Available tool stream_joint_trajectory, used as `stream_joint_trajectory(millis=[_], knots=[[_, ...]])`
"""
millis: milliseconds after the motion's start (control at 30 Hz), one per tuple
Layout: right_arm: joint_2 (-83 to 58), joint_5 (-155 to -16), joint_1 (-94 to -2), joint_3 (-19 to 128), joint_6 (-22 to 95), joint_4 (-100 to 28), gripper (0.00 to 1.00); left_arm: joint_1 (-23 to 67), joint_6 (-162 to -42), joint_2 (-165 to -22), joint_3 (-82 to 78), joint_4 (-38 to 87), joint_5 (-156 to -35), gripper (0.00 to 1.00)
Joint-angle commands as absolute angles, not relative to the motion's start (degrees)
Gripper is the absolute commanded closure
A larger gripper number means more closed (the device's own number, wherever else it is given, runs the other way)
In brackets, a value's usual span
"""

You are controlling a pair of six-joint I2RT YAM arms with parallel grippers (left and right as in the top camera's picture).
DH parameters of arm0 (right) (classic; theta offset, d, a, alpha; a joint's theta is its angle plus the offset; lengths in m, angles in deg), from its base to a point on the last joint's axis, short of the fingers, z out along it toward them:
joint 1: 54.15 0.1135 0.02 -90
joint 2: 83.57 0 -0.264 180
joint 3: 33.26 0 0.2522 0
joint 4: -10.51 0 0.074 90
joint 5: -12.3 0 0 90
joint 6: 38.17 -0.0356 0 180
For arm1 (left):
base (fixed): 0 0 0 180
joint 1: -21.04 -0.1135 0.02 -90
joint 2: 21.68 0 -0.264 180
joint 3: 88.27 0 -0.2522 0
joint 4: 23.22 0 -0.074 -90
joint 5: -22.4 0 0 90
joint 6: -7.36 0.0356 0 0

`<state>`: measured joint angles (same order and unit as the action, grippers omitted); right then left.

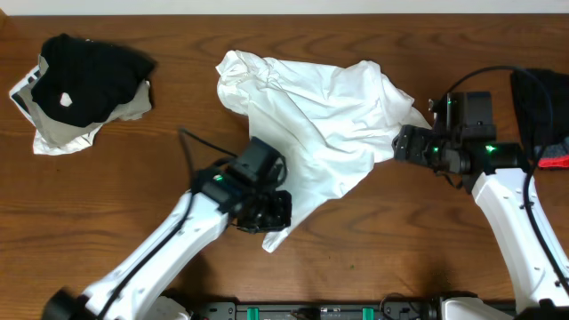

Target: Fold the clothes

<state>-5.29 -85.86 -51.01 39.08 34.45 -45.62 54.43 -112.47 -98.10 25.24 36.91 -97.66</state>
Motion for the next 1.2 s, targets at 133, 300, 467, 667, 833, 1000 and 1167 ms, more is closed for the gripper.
stream_joint_trajectory(millis=[133, 300, 467, 667, 833, 1000, 1167], knots=[[1.9, -86.1, -51.1, 39.0, 35.6, -43.0, 0.18, 48.3, -111.7, -92.3, 24.3, 39.4, -98.2, 0.94], [8.9, -86.1, -51.1, 39.0, 33.0, -39.7, 0.21, 46.1, -110.5, -92.4, 24.3, 39.9, -97.6, 0.94], [14.1, -87.0, -51.1, 39.0, 31.5, -35.3, 0.21, 43.6, -110.6, -92.4, 24.3, 39.3, -95.3, 0.94], [19.0, -89.1, -51.1, 39.0, 31.5, -29.6, 0.23, 42.5, -110.5, -92.4, 24.3, 39.2, -95.2, 0.94], [21.8, -90.8, -51.1, 39.0, 31.5, -26.4, 0.23, 42.5, -110.5, -92.4, 24.3, 38.5, -95.2, 0.94], [23.4, -90.6, -51.1, 39.0, 31.2, -25.4, 0.26, 42.5, -110.8, -92.4, 24.3, 37.7, -95.3, 0.94], [23.4, -90.4, -51.1, 39.0, 31.1, -25.3, 0.46, 42.5, -110.8, -92.4, 24.3, 37.7, -95.3, 0.94]])
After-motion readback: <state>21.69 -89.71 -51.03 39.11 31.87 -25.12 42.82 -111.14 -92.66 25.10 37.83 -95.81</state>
